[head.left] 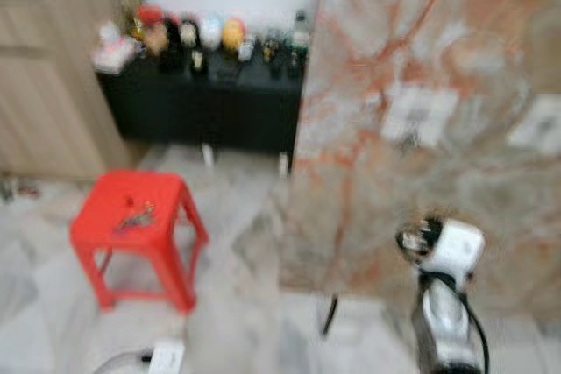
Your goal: Hang keys on a hook
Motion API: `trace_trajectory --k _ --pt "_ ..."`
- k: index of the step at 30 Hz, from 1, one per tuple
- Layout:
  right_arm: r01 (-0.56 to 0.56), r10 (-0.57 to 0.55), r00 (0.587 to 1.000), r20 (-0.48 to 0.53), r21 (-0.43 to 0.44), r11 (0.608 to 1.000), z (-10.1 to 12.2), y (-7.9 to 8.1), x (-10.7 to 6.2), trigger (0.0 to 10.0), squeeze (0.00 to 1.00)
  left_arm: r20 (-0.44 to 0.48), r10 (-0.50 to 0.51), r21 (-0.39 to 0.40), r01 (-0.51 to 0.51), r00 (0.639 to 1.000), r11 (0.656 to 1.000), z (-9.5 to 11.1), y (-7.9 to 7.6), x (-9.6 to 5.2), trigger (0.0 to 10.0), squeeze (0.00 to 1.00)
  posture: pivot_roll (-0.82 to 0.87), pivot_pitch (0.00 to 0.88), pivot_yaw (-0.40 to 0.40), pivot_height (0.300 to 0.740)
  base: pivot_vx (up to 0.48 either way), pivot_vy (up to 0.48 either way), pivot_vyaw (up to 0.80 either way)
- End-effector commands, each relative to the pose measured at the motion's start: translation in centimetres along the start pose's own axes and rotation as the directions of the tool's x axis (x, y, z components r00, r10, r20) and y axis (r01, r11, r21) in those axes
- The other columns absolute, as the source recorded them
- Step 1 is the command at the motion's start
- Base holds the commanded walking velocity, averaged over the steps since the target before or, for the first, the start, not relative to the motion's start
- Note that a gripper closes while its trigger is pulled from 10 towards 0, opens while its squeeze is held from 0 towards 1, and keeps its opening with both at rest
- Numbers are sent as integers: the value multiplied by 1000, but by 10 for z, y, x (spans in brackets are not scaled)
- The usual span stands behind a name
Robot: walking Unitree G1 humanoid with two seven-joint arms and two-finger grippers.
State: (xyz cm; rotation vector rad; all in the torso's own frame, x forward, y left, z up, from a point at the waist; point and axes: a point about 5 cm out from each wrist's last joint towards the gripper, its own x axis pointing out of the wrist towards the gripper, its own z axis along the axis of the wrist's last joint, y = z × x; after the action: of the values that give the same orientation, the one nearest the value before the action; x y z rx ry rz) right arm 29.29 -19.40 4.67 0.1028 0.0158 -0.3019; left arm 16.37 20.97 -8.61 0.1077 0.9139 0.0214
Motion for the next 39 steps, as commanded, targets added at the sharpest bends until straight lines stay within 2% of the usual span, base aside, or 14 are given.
trace_trajectory --k 1,13,20,23,26,30,36,38,39 --pt "24 -24 1000 16 -8 1000 4 -8 2 10000 0 -21 -15 7 16 1000 1000 -5 -6 0 10000 0 18 0 -53 740 0 -386 0" --pt "50 -49 998 48 -14 999 16 -7 13 10000 0 -21 -5 -6 5 1000 1000 -4 -5 0 10000 0 10 0 -50 740 0 -64 0" --pt "158 -149 983 105 -85 984 39 -16 35 10000 0 -22 -1 -3 1 1000 1000 -4 -4 0 10000 0 6 0 -43 740 0 0 0" --pt "124 -99 981 164 -145 982 58 -3 47 10000 0 -20 3 -3 -3 1000 1000 -3 -3 0 10000 0 7 0 -43 740 0 0 0" --pt "96 -65 980 186 -161 982 62 3 48 10000 0 -18 5 -5 -5 1000 1000 -3 -3 0 10000 0 11 0 -46 740 0 0 0" --pt "77 -54 982 182 -121 990 55 6 42 10000 0 -17 6 -10 -6 1000 1000 -3 -3 0 10000 0 12 0 -46 740 0 0 0" --pt "114 -103 988 114 -87 990 33 -4 28 10000 0 -23 8 -16 -9 1000 1000 -6 -2 -1 10000 0 9 0 -45 740 0 0 0" --pt "185 -185 982 40 2 983 19 -15 22 10000 0 -26 12 -24 -13 1000 1000 -7 -2 -1 10000 0 9 0 -45 740 0 0 0" --pt "185 -185 982 40 2 983 19 -15 22 10000 0 -26 12 -24 -13 1000 1000 -7 -2 -1 10000 0 9 0 -45 740 0 0 0"
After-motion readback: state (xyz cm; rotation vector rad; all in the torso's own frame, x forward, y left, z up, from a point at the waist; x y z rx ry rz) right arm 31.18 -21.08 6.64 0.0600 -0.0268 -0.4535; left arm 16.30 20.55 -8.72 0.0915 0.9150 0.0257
